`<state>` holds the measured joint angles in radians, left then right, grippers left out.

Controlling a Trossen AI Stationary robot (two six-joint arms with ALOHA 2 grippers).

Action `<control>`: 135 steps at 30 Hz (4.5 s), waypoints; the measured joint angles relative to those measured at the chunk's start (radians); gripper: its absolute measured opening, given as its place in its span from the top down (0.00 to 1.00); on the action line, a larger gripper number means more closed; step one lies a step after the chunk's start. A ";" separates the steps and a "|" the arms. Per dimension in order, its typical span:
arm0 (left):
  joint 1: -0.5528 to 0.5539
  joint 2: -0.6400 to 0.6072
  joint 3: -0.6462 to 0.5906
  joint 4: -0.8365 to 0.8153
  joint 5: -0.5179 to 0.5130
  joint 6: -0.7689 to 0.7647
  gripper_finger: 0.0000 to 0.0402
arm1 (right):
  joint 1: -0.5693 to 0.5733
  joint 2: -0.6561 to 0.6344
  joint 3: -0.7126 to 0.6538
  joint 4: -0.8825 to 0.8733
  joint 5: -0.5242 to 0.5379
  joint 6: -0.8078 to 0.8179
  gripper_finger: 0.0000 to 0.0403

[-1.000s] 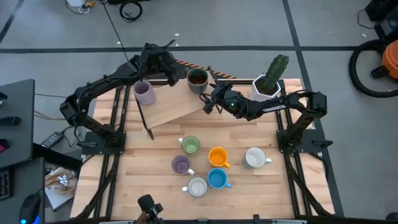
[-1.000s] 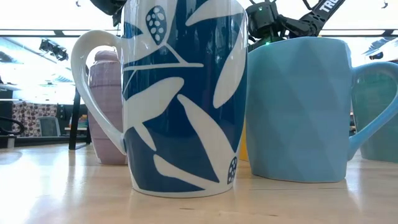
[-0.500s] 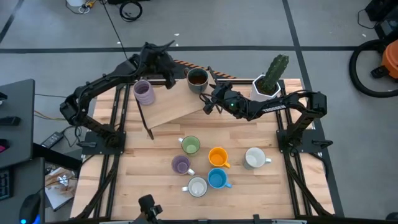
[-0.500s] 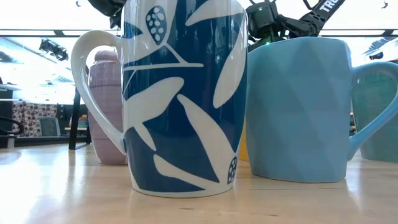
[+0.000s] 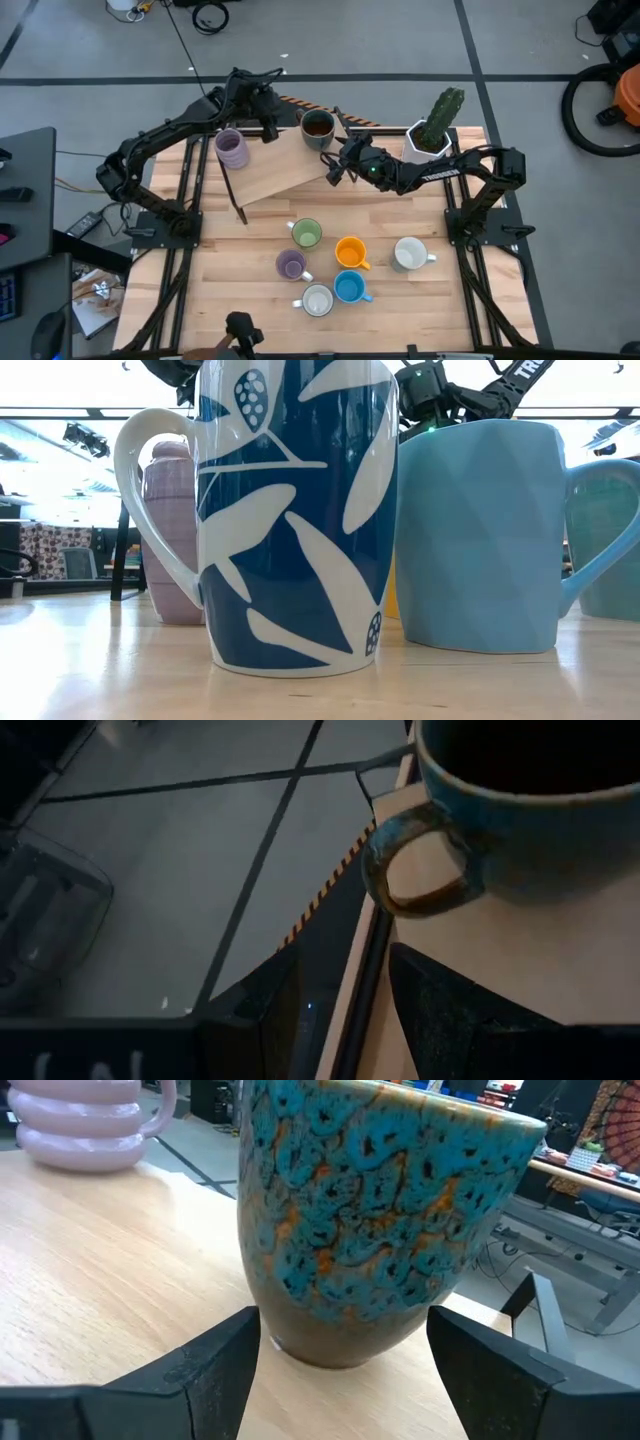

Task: Place coffee mugs
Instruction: Put the green-brown patterned mug on the shelf

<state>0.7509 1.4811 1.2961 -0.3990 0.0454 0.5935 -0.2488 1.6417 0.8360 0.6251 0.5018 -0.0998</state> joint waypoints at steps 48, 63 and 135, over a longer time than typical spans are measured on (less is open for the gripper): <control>-0.156 0.044 0.000 -0.119 -0.090 -0.102 0.60 | 0.110 0.000 0.033 -0.058 0.056 0.065 0.29; -0.152 0.009 0.000 -0.120 -0.105 -0.137 0.60 | 0.165 0.001 0.067 -0.095 0.001 0.115 0.29; -0.152 0.010 0.000 0.080 -0.071 -0.133 0.60 | -0.021 0.071 0.066 0.038 -0.185 0.010 0.29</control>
<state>0.5991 1.4906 1.2964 -0.3187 -0.0257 0.4604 -0.2693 1.7126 0.9016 0.6632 0.3168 -0.0898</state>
